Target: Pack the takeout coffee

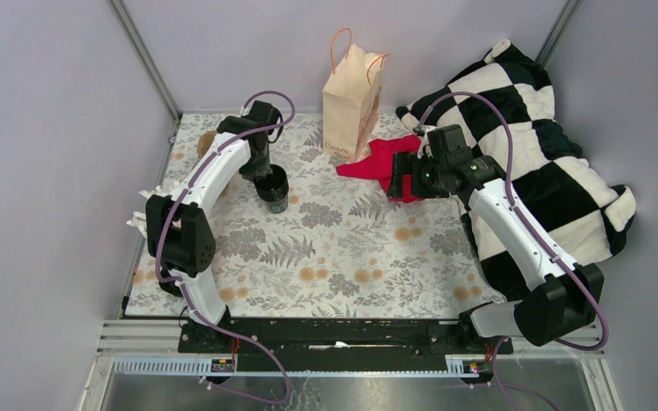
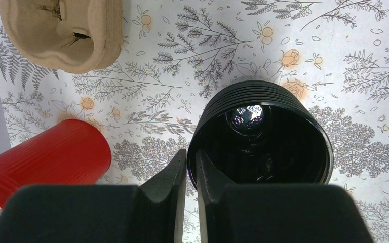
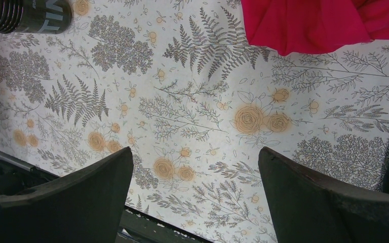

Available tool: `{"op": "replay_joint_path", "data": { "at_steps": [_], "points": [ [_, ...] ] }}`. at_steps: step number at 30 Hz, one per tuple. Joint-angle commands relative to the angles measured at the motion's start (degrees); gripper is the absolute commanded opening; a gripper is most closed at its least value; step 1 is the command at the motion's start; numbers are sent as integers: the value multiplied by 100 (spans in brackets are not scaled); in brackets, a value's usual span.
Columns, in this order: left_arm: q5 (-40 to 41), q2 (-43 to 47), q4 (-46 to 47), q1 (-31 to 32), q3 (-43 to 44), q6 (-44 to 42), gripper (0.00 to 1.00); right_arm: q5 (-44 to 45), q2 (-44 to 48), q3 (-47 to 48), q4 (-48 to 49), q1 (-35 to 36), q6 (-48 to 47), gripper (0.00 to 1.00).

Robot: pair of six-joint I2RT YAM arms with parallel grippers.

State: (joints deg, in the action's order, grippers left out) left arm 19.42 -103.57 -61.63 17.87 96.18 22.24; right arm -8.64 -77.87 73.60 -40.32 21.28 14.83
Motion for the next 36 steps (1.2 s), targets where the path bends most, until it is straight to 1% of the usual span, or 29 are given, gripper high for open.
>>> {"op": "replay_joint_path", "data": {
  "at_steps": [1, 8, 12, 16, 20, 33, 36],
  "points": [
    [238, 15, 116, 23, 29, -73, 15, -58, 80, -26, 107, 34, 20, 100],
    [298, 25, 75, 71, 118, -90, 11, -76, 55, -13, 114, 35, 29, 100],
    [334, 30, 41, 109, 167, -88, 6, -67, 56, -21, 113, 27, 20, 100],
    [399, 46, -56, 137, 287, -80, 5, -67, 68, -30, 111, 34, 15, 100],
    [407, 131, -117, 144, 315, -58, 0, -74, 68, -39, 118, 30, 20, 100],
    [377, 332, -122, 156, 291, 78, 0, -120, 26, 14, 115, 32, 20, 100],
    [238, 421, -98, 80, 255, 145, 0, -120, 35, 14, 112, 34, 20, 100]
  ]
}}
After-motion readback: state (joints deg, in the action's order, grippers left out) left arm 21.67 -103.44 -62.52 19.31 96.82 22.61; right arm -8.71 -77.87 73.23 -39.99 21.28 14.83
